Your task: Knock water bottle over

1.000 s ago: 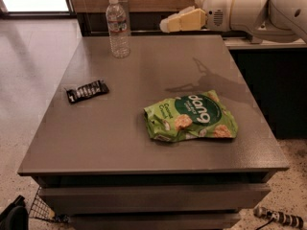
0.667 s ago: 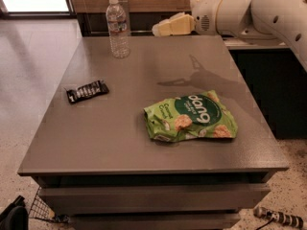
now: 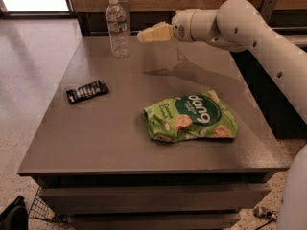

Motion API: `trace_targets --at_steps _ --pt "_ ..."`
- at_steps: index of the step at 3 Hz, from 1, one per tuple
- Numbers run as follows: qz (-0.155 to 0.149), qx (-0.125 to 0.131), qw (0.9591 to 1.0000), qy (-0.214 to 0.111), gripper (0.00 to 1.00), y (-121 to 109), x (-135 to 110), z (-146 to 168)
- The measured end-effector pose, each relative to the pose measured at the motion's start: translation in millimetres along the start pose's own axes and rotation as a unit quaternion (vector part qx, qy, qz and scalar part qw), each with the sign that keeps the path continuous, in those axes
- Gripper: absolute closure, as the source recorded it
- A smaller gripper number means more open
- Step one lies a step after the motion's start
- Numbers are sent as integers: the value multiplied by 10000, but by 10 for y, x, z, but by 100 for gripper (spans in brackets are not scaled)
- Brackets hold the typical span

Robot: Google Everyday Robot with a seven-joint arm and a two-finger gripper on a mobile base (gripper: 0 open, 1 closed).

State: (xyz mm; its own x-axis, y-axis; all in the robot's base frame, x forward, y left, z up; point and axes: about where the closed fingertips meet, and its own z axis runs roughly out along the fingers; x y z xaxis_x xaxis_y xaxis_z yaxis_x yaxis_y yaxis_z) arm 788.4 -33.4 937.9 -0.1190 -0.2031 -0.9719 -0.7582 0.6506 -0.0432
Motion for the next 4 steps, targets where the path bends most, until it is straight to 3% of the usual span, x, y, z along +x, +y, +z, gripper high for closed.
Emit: trace_targets --at_steps 1,3,4 --pt "90 -292 9992 -262 0 19 32 434" --pt "261 -798 9943 -650 0 116 3 852" --pt "341 -915 9922 -771 0 212 -57 1007"
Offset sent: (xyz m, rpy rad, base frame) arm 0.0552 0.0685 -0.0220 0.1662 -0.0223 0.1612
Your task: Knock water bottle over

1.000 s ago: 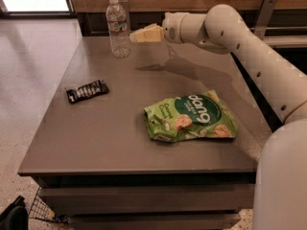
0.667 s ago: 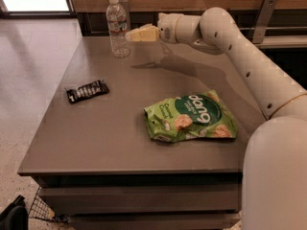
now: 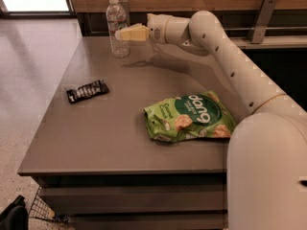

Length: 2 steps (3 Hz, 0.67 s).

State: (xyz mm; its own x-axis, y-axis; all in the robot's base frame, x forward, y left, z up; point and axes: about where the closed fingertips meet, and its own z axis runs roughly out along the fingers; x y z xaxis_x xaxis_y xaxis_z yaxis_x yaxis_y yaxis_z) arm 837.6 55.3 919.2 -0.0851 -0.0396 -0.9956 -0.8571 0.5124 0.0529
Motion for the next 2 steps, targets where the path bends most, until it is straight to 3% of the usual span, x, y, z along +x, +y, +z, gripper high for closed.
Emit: trace_targets --at_steps 2 --pt "108 24 9998 -150 0 150 -22 297"
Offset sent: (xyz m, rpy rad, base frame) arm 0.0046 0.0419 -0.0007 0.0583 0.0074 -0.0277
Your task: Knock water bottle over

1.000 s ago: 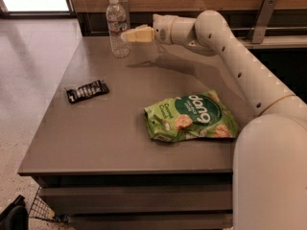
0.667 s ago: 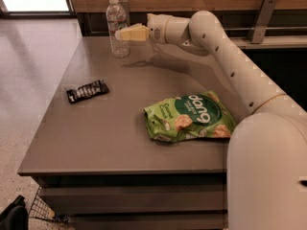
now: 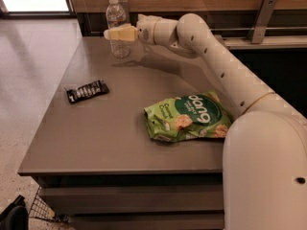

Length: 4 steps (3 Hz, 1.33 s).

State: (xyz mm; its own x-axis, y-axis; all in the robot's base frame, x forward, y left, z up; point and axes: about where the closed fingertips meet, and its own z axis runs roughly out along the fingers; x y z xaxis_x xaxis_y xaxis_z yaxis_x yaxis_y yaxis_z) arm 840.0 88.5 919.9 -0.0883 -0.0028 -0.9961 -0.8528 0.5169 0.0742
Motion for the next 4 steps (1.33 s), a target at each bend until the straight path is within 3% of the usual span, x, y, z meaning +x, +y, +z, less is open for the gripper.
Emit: trace_targets --at_steps 2,4 --pt "45 11 10000 1 56 61 62 129" --pt "53 -35 10000 7 100 108 75 183"
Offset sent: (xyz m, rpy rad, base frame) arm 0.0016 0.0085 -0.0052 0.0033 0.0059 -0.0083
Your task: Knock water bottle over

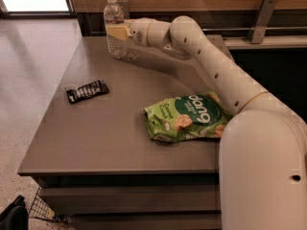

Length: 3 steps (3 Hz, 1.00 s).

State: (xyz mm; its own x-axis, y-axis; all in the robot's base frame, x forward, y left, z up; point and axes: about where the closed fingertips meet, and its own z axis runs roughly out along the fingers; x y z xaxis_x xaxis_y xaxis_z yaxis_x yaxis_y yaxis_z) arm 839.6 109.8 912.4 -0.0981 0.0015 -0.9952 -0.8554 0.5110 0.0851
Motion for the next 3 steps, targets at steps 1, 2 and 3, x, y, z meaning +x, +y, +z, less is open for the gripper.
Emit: trace_targets --at_steps 1,2,3 --pt "0 0 10000 0 100 0 0 0" --pt "-109 -71 9990 422 100 -5 -93 -151" --pt "-225 -185 9953 927 100 -4 -202 -366"
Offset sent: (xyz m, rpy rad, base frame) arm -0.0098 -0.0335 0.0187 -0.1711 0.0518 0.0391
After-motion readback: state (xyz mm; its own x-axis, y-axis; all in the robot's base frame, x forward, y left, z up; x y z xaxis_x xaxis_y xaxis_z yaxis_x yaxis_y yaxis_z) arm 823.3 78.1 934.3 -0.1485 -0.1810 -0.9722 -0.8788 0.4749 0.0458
